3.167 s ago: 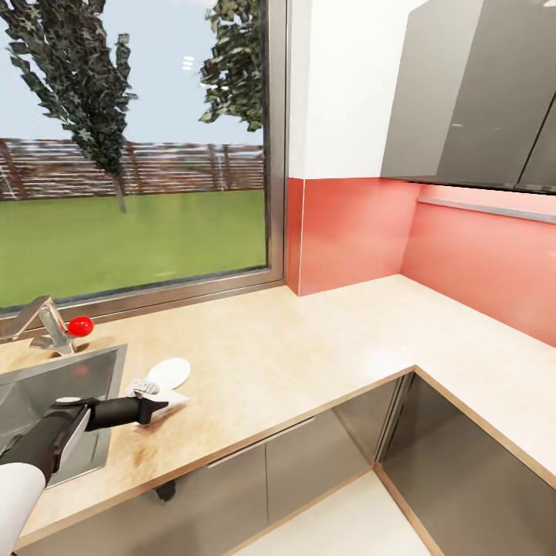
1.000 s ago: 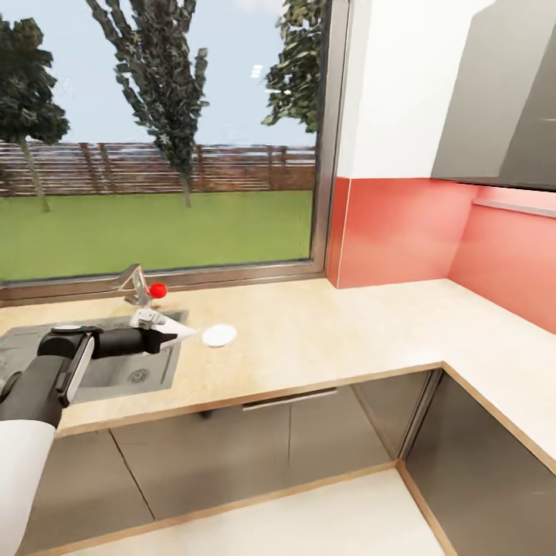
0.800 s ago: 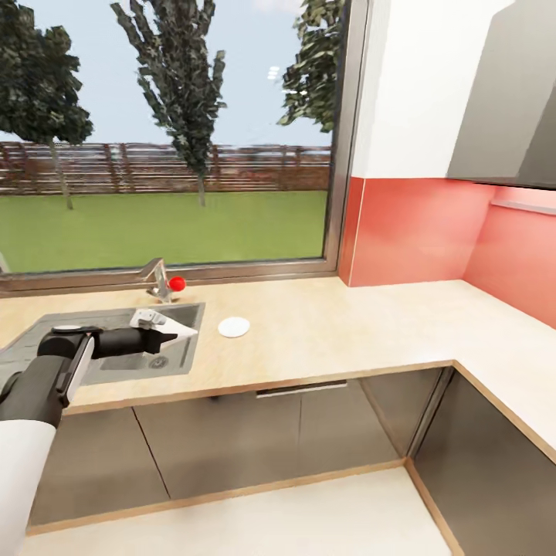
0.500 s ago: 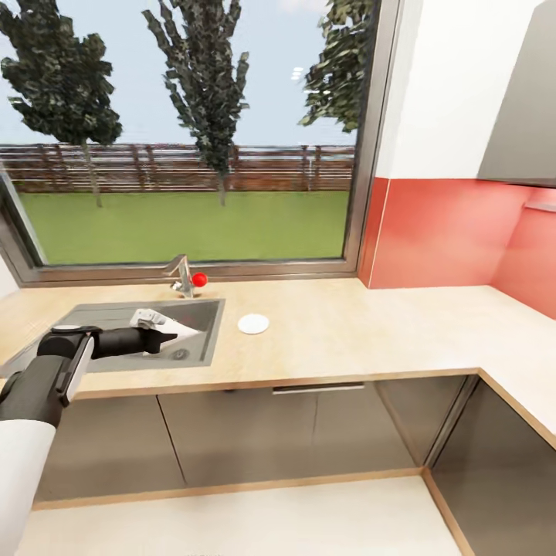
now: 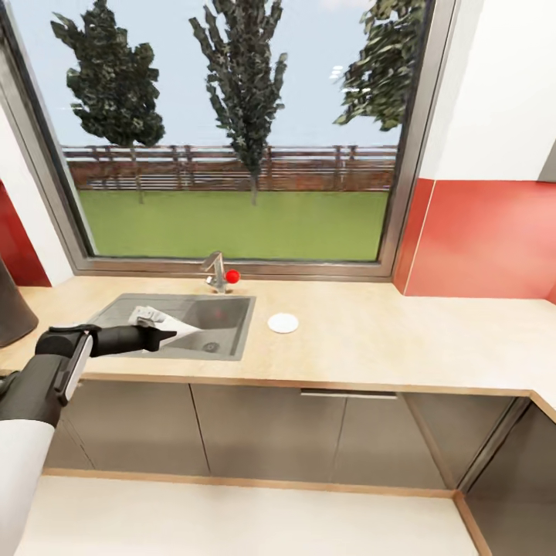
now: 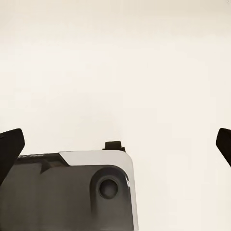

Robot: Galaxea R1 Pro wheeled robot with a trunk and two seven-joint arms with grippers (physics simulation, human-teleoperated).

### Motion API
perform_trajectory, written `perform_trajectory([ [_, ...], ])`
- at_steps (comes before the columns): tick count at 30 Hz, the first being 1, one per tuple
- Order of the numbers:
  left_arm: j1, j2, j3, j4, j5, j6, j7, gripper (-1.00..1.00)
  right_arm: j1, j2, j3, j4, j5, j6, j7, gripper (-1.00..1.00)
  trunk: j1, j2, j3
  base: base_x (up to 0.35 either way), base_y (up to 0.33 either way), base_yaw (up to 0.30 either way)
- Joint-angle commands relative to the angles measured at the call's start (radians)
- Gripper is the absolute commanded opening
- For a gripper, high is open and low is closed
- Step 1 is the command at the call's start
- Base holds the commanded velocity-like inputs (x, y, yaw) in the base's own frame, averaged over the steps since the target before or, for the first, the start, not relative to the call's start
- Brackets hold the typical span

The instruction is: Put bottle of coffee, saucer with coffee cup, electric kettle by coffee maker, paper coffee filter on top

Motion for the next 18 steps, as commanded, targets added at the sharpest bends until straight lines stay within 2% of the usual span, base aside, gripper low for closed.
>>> perform_trajectory([
  [1,-0.001,-0.001,0.002,-0.008,-0.011,0.001,-0.010,-1.00,-0.001,0.000,0.001,0.000,-0.009,-0.003,0.000,1.00,0.001,-0.002,-0.002,0.000,0.000,0.271],
  [18,0.000,0.001,0.002,-0.021,-0.013,0.001,-0.009,-1.00,-0.001,0.000,0.001,0.000,-0.009,-0.003,0.000,1.00,0.001,-0.002,-0.002,0.000,0.000,0.271],
])
